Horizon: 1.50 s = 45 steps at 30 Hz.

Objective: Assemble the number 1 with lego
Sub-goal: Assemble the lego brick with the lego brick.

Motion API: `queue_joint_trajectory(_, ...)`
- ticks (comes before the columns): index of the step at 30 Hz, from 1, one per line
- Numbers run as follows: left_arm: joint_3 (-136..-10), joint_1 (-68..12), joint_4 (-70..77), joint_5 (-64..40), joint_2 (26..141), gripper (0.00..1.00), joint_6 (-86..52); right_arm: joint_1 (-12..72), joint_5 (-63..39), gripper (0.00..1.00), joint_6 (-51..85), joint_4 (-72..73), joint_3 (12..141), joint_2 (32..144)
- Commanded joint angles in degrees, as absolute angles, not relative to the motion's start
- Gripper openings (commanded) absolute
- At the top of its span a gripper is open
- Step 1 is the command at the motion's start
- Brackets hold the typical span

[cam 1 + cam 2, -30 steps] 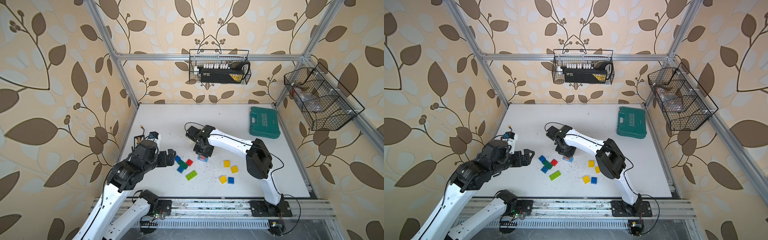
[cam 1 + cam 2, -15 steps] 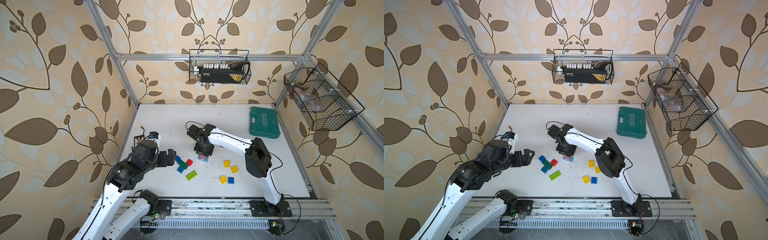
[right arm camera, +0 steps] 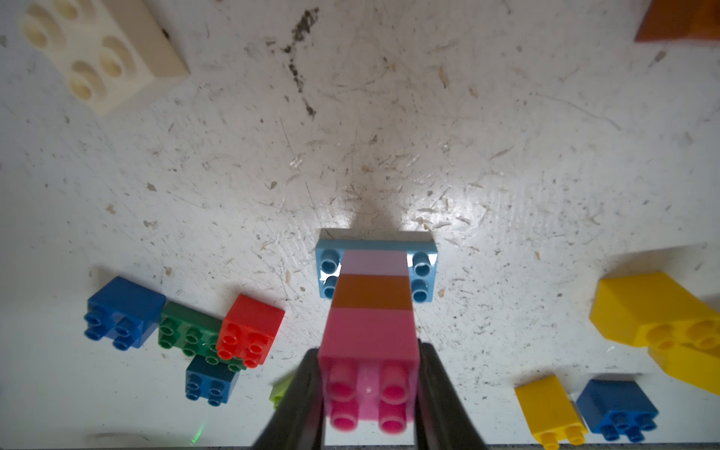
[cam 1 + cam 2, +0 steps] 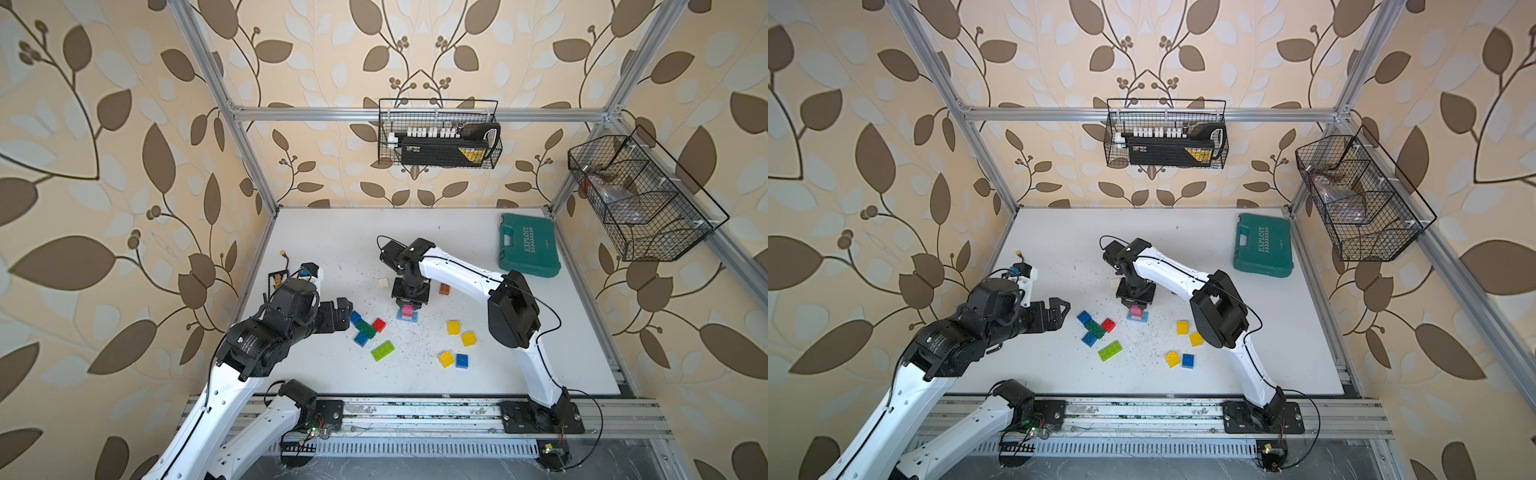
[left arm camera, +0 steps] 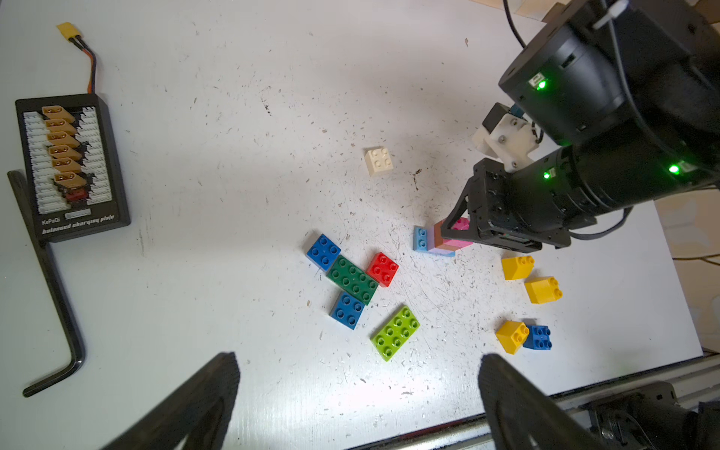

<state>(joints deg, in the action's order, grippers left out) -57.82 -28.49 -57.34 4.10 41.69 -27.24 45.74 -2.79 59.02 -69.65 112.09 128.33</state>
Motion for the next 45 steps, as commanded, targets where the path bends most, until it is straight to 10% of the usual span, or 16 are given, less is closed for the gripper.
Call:
queue_joint_trajectory(1, -57.66, -28.58, -56.47, 3.56, 41.92, 0.99, -26.54, 44.53, 5.70, 0.08, 54.77, -71.88, 106.29, 136.01)
queue_joint_trajectory(26, -57.75, -28.56, -57.19, 5.81, 43.90, 0.99, -27.38, 46.81, 7.40, 0.21, 41.81, -67.71, 101.58, 132.04)
queue_joint_trajectory(45, -58.02, -28.56, -57.39, 5.19, 44.91, 0.99, -27.80, 46.58, 3.52, 0.77, 51.59, -61.00, 94.94, 107.38)
